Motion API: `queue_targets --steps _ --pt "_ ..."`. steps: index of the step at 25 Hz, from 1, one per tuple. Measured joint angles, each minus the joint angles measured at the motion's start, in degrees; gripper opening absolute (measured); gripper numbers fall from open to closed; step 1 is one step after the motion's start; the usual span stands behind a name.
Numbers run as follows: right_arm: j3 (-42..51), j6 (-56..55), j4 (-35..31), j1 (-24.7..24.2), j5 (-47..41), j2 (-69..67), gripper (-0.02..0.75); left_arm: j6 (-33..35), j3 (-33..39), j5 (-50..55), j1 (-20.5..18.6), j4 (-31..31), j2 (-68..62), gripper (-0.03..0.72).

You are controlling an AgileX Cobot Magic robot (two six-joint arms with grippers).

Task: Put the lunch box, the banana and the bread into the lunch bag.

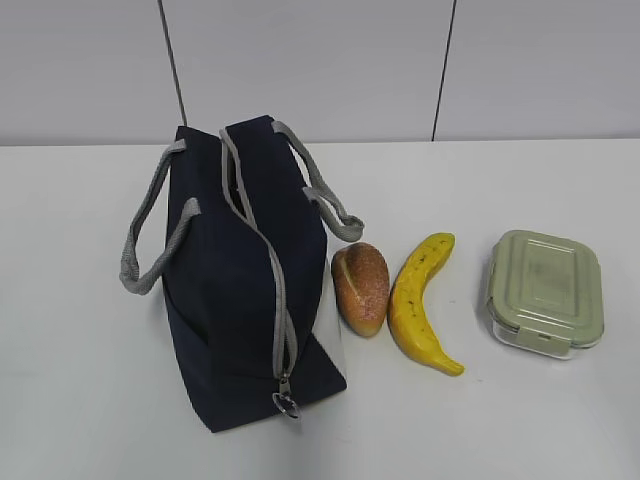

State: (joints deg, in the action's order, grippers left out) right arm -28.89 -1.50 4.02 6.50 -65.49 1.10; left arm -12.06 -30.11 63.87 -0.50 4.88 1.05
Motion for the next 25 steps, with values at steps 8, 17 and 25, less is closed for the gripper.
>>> queue_targets --steps 8,17,25 --pt "0.0 0.0 0.0 0.0 0.0 0.0 0.530 0.0 0.0 0.0 0.0 0.0 0.0 0.434" --pt "0.0 0.0 0.0 0.0 0.0 0.0 0.531 0.0 0.0 0.0 0.0 0.0 0.0 0.434" --pt "0.0 0.0 0.0 0.0 0.0 0.0 0.530 0.0 -1.3 -1.7 0.0 -5.3 -7.4 0.434"
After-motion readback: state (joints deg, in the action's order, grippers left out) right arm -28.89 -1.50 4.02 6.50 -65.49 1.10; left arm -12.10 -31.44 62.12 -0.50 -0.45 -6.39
